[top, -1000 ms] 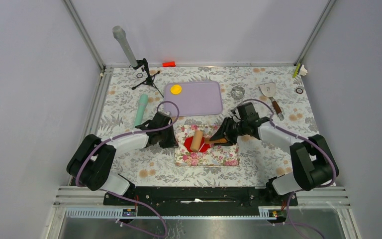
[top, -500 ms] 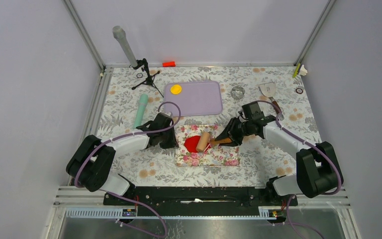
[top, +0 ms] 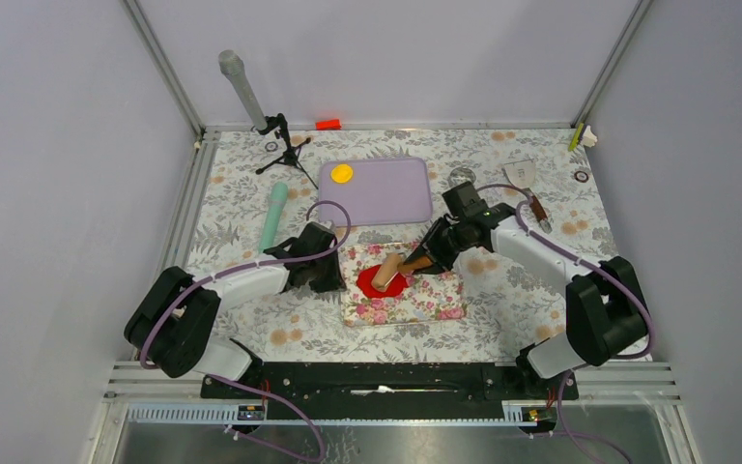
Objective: Roll out the dumpling wrappers from the dough
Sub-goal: Flatten out the dough on the work surface.
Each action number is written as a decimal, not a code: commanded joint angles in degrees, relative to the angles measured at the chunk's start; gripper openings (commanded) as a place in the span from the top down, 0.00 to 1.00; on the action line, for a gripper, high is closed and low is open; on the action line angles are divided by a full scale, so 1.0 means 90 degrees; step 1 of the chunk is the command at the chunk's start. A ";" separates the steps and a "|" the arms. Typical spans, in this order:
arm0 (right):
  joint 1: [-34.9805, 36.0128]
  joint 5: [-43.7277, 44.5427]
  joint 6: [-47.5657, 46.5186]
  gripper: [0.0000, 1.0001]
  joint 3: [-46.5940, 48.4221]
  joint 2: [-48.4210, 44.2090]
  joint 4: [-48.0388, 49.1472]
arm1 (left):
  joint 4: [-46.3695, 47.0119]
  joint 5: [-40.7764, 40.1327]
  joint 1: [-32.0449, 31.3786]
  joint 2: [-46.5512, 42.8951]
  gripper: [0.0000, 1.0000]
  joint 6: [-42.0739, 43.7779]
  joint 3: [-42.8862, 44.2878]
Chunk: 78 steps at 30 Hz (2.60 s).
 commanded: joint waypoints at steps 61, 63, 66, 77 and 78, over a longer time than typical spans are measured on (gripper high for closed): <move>0.1184 0.1823 -0.1685 1.00 -0.1352 -0.1332 0.0229 | -0.0241 0.1182 -0.0073 0.0435 1.00 0.0299 0.0557; 0.1196 0.1927 -0.1710 1.00 -0.1381 -0.1155 0.0117 | -0.0253 0.1209 -0.0073 0.0456 1.00 0.0312 0.0600; 0.1204 0.2070 -0.1793 1.00 -0.1204 -0.0775 -0.0100 | -0.0254 0.1213 -0.0072 0.0459 1.00 0.0295 0.0637; 0.1218 0.2120 -0.2036 1.00 -0.0967 -0.0434 -0.0514 | -0.0315 0.1150 -0.0073 0.0470 1.00 0.0263 0.0684; 0.1216 0.2130 -0.2073 1.00 -0.0990 -0.0543 -0.0654 | -0.0324 0.1142 -0.0073 0.0474 1.00 0.0268 0.0687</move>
